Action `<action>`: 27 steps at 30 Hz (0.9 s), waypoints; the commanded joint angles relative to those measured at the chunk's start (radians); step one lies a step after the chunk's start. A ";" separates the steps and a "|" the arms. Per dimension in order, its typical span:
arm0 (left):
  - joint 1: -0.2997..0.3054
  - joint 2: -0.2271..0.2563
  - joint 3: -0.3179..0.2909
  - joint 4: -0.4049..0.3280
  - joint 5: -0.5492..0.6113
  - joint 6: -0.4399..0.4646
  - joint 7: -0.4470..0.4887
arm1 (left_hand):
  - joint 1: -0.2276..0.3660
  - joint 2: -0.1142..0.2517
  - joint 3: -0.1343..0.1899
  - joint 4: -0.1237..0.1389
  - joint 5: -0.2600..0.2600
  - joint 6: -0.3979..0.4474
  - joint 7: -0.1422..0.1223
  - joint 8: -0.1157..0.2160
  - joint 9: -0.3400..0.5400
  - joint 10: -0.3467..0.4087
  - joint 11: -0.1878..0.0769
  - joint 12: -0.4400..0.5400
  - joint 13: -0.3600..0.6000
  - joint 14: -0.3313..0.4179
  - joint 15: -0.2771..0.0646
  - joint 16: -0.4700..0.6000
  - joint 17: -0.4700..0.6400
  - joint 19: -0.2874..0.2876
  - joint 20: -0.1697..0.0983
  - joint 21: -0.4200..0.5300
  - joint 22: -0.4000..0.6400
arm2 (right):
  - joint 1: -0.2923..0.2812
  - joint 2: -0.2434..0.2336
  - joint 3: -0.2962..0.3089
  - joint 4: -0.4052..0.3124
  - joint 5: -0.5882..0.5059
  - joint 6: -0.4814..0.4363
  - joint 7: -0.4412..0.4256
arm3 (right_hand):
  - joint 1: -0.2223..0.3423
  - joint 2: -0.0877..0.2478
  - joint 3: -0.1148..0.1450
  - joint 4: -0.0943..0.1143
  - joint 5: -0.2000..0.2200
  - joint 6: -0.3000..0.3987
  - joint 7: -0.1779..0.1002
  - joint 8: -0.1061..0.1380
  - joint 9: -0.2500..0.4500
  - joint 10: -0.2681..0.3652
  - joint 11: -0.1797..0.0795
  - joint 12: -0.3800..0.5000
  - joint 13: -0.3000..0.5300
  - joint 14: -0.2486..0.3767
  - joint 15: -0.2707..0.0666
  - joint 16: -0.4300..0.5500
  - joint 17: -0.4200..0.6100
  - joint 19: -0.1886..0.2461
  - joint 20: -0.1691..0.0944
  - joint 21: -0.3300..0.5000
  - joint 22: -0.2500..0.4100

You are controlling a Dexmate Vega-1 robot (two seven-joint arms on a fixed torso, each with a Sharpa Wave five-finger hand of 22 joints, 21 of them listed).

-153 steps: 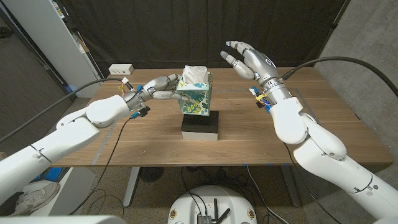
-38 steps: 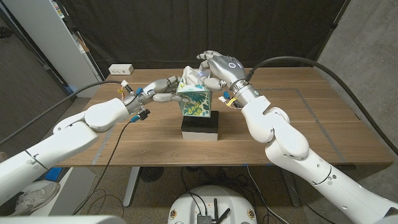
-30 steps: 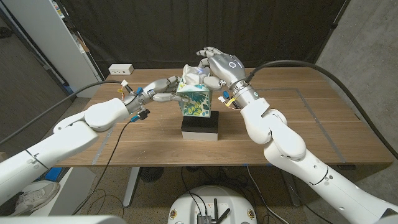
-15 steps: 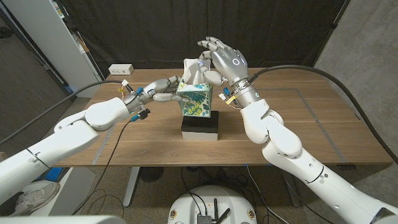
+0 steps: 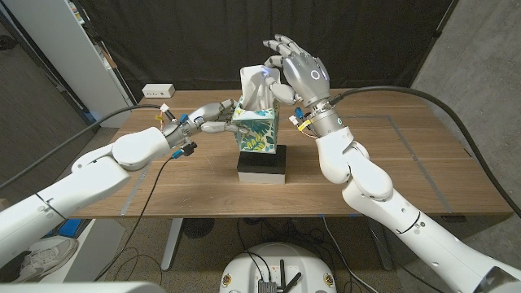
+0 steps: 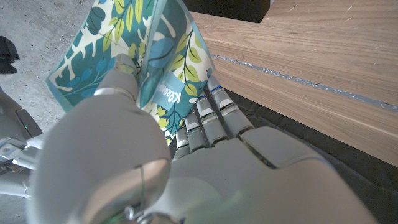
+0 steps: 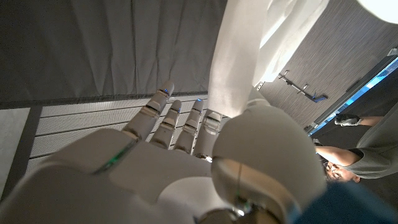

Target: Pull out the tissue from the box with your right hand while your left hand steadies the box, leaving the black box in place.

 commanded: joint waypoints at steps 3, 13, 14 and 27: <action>-0.013 0.001 0.011 -0.013 0.004 0.018 0.002 | 0.003 0.009 0.007 -0.001 0.008 -0.008 0.004 0.005 0.004 0.003 0.006 -0.001 0.006 0.008 -0.137 0.003 0.006 0.004 -0.005 0.005 0.000 | 0.023 0.015 0.017 0.053 0.049 0.056 -0.156 | 0.012 0.008 -0.007 0.002 -0.003 0.007 -0.010 0.011 0.001 0.006 -0.006 0.001 0.002 0.004 -0.155 0.009 0.002 0.007 -0.069 0.002 0.005; -0.029 -0.003 0.024 -0.015 0.005 0.032 0.000 | 0.003 0.009 0.008 -0.002 0.008 -0.009 0.004 0.006 0.003 0.004 0.007 -0.001 0.006 0.008 -0.137 0.002 0.007 0.004 -0.005 0.004 0.000 | 0.050 0.034 0.021 0.107 0.077 0.100 -0.266 | 0.016 0.009 -0.016 0.003 -0.004 0.007 -0.011 0.014 0.000 0.009 -0.011 0.000 0.002 0.002 -0.158 0.008 0.002 0.008 -0.071 0.001 0.005; -0.029 -0.003 0.024 -0.015 0.005 0.032 0.000 | 0.003 0.010 0.008 -0.001 0.008 -0.009 0.004 0.007 0.003 0.005 0.007 -0.001 0.006 0.007 -0.136 0.002 0.008 0.005 -0.005 0.004 0.000 | 0.050 0.034 0.020 0.107 0.078 0.100 -0.267 | 0.016 0.009 -0.016 0.003 -0.004 0.007 -0.011 0.015 0.000 0.009 -0.011 0.000 0.002 0.002 -0.159 0.008 0.002 0.007 -0.072 0.001 0.005; -0.041 -0.004 0.034 -0.015 0.003 0.044 -0.002 | 0.002 0.010 0.008 -0.001 0.008 -0.010 0.005 0.008 0.002 0.002 0.008 -0.003 0.007 0.007 -0.136 0.002 0.009 0.004 -0.004 0.003 0.000 | 0.092 0.065 0.013 0.178 0.108 0.138 -0.372 | 0.020 0.011 -0.027 0.005 -0.004 0.006 -0.016 0.018 -0.002 0.014 -0.017 -0.001 0.003 0.004 -0.163 0.010 0.003 0.007 -0.073 0.001 0.006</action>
